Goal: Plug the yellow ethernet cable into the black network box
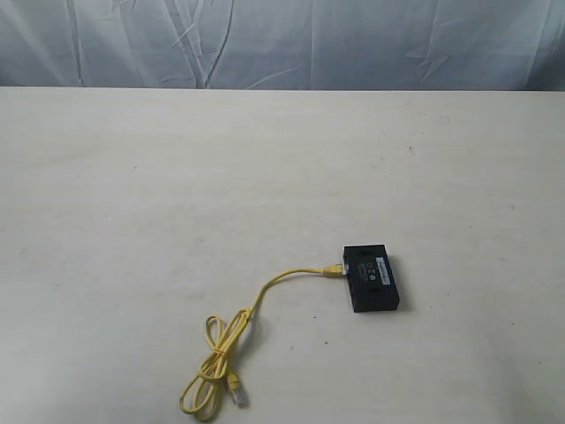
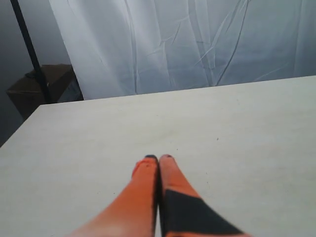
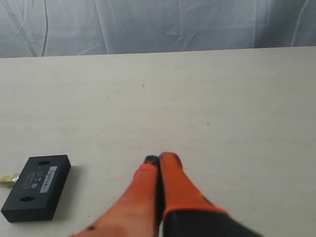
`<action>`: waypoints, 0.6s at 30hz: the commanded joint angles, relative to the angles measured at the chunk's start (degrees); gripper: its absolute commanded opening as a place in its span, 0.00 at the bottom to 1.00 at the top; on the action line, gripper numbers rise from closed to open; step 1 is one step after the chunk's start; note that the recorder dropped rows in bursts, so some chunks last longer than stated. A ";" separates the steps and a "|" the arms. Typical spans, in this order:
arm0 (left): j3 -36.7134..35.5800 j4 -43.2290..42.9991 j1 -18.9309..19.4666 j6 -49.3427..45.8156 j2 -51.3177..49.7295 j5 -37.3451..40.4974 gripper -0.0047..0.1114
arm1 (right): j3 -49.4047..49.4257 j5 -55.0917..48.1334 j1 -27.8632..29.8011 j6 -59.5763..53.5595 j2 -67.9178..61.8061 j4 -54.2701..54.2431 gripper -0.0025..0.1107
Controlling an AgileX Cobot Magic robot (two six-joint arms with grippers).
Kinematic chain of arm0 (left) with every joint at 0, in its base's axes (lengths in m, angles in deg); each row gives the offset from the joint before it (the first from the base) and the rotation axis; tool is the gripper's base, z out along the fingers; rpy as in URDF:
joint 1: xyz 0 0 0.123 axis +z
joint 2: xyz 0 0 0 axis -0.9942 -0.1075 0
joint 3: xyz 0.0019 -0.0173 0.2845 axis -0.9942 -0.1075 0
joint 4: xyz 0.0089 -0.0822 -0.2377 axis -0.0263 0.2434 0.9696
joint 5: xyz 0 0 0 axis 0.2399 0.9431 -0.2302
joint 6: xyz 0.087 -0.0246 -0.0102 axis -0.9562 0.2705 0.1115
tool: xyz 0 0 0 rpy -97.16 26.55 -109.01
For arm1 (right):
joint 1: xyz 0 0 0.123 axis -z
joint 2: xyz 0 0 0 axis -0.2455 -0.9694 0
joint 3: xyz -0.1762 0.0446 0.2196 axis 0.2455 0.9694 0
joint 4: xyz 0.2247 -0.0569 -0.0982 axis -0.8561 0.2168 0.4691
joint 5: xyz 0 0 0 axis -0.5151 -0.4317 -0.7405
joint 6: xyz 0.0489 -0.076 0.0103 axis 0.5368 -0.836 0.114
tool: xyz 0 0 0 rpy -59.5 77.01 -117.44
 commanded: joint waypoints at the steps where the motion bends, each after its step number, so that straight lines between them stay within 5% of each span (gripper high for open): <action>1: -7.85 0.75 0.26 0.09 5.97 -6.76 0.04 | 0.25 0.85 -0.07 -0.09 0.28 0.17 0.02; 8: -7.94 1.22 0.26 0.09 12.72 3.17 0.04 | 0.25 0.85 -0.07 -0.09 0.28 0.17 0.02; 18: -7.94 1.22 0.26 -0.13 12.72 3.66 0.04 | 0.25 0.85 -0.07 -0.08 0.28 -0.10 0.02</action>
